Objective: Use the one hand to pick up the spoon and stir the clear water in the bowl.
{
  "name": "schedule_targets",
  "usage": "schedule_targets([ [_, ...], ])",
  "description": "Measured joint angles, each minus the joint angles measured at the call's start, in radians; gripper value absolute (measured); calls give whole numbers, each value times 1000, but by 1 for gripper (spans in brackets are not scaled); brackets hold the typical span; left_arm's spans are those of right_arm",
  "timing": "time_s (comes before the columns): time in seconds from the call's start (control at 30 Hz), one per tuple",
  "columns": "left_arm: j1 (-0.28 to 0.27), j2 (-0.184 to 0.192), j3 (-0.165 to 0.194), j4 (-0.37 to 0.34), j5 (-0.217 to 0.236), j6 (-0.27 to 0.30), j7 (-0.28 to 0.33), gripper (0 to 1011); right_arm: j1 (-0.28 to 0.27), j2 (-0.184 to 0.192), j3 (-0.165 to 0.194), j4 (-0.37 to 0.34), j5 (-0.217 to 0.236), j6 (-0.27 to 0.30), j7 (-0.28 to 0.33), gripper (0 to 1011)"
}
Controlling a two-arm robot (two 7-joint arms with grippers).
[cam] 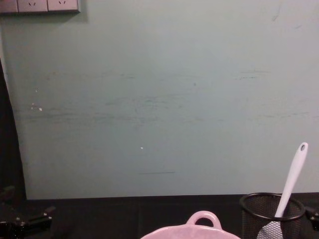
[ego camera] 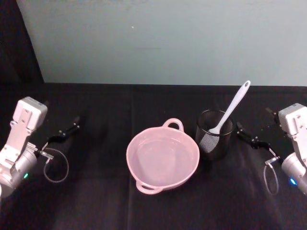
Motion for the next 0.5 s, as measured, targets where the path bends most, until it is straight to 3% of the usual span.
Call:
schedule_targets([
  [0.5,0,0,0,0,0,0,0,1005,0,0,0,0,0,0,0,1003],
])
